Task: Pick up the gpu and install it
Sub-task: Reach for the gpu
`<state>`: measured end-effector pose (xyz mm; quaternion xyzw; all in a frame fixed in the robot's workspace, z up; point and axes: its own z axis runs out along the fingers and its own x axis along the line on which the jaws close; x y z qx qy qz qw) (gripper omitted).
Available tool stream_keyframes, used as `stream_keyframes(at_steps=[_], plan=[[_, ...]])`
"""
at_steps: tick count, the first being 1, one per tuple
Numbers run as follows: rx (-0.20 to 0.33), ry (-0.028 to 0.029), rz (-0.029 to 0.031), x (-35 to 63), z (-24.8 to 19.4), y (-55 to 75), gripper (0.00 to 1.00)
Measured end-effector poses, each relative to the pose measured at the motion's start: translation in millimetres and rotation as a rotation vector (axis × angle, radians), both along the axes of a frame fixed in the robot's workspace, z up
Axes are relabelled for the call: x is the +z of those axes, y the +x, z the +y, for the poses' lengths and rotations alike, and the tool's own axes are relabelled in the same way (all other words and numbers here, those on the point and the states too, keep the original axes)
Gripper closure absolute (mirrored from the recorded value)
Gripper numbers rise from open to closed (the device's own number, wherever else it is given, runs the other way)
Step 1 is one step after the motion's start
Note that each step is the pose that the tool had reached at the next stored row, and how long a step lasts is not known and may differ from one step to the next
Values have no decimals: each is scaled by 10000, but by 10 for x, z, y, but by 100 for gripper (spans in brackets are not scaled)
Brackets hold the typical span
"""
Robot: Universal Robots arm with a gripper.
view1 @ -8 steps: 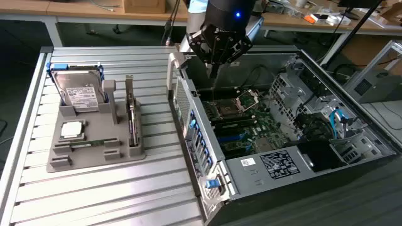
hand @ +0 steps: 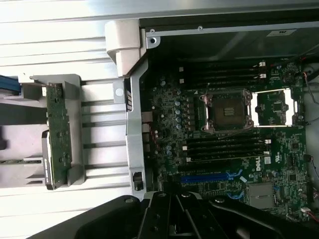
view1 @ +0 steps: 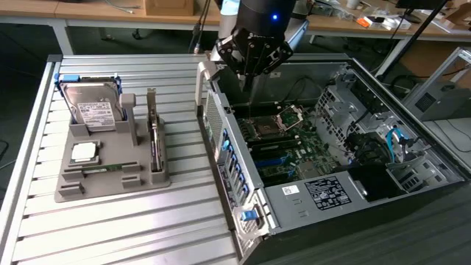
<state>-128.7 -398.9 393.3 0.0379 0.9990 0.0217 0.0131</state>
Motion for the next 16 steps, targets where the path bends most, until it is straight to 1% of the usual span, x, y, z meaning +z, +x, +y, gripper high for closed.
stream_keyframes(at_steps=[5, 16], plan=[[-1, 0, -1, 0, 0, -76, 89], [0, 0, -1, 0, 0, -180, 89]])
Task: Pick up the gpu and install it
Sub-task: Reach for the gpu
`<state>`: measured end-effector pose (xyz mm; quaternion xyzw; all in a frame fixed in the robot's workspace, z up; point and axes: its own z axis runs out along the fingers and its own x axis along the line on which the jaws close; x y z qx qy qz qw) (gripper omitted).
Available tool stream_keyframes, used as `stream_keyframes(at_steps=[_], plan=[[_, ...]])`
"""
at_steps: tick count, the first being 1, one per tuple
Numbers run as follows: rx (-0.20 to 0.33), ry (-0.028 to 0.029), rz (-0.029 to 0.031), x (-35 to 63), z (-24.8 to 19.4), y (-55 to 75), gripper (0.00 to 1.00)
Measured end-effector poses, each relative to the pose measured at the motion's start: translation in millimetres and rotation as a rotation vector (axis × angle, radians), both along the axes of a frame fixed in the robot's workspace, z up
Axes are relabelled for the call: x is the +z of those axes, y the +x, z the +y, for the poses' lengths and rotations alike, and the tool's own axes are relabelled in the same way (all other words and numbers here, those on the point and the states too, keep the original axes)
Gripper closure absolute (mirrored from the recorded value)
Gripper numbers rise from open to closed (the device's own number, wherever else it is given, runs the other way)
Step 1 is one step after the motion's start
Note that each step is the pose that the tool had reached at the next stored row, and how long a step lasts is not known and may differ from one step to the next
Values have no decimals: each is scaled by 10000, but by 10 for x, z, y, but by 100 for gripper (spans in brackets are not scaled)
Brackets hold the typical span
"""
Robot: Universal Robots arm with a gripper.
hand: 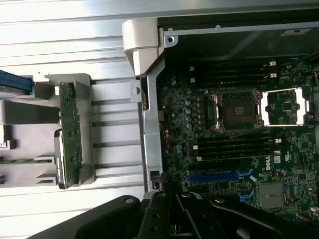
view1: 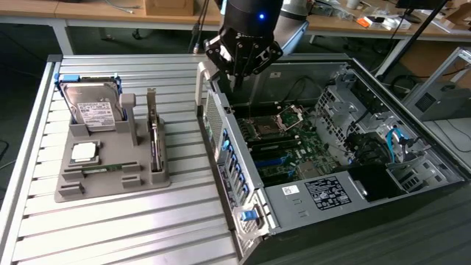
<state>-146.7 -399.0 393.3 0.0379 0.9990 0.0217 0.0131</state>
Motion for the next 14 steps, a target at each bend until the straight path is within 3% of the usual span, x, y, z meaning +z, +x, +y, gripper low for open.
stream_keyframes(at_steps=[14], plan=[[0, 0, 0, 0, 0, -87, 89]])
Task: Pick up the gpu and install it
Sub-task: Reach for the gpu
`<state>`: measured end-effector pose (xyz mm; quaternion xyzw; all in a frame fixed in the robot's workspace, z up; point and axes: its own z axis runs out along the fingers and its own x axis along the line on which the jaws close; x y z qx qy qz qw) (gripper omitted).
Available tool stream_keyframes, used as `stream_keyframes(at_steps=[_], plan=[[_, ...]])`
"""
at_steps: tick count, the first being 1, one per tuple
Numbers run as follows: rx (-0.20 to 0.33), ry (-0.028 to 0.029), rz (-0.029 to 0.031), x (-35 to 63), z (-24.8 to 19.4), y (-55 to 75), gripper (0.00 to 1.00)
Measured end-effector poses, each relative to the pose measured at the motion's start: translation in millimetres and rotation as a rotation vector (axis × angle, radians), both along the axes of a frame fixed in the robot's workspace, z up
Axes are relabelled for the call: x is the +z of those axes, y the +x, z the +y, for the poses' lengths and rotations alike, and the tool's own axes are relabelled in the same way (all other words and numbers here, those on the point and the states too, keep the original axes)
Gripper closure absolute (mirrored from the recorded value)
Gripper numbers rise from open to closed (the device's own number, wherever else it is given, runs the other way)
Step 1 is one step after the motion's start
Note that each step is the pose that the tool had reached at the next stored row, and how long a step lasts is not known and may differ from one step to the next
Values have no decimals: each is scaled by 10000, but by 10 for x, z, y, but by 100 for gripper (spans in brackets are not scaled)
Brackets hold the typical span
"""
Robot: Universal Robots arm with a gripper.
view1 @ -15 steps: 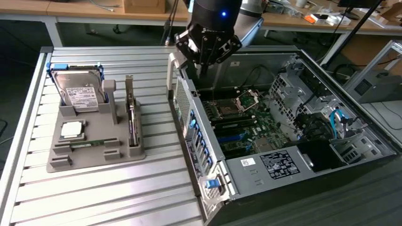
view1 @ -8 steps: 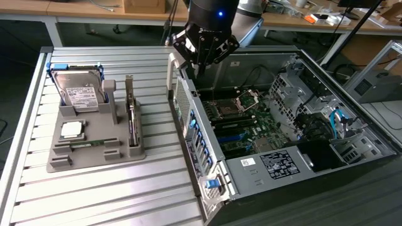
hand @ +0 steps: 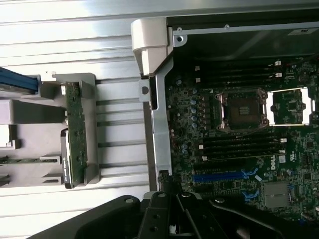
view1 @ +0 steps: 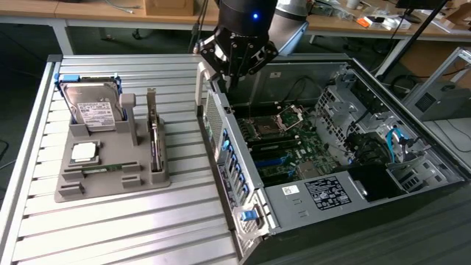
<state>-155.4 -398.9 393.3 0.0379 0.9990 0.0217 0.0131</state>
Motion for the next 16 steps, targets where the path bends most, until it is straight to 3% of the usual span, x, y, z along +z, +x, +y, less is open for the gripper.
stream_keyframes(at_steps=[16], plan=[[0, 0, 0, 0, 0, -82, 89]])
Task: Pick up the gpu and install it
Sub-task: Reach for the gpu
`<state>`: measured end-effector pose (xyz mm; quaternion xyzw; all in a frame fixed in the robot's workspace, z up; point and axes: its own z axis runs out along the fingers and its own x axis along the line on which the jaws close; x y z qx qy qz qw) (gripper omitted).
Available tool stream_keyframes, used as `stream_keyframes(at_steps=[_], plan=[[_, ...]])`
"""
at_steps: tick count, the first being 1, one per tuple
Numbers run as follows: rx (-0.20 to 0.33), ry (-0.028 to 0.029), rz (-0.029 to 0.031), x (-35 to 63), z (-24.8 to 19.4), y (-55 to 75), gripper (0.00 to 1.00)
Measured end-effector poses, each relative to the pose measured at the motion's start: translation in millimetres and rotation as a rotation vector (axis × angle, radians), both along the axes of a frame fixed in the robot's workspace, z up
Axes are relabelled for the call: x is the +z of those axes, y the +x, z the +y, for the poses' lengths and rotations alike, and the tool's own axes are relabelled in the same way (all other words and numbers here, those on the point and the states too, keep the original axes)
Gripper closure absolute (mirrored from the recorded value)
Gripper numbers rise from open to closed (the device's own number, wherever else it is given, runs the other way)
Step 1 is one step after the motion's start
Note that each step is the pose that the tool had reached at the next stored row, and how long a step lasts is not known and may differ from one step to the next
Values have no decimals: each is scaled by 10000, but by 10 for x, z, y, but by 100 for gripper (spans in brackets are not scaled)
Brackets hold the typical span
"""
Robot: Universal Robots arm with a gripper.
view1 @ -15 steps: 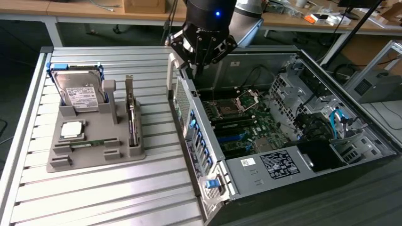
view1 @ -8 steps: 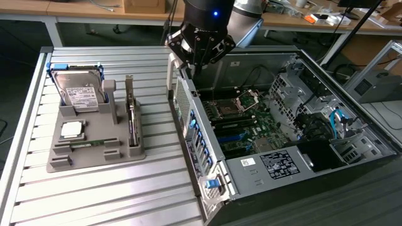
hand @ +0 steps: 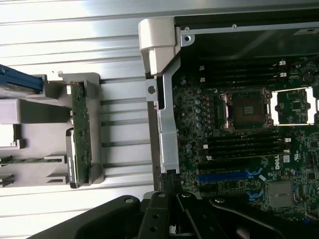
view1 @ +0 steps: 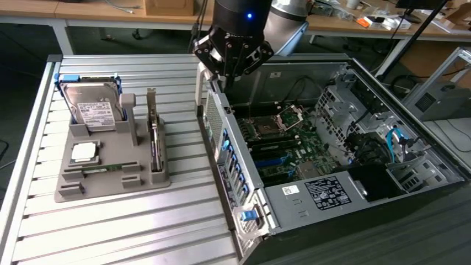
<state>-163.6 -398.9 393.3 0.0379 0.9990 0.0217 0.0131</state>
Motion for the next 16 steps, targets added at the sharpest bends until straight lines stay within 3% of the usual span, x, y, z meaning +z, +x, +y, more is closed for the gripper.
stream_keyframes(at_steps=[16], plan=[[0, 0, 0, 0, 0, -123, 89]])
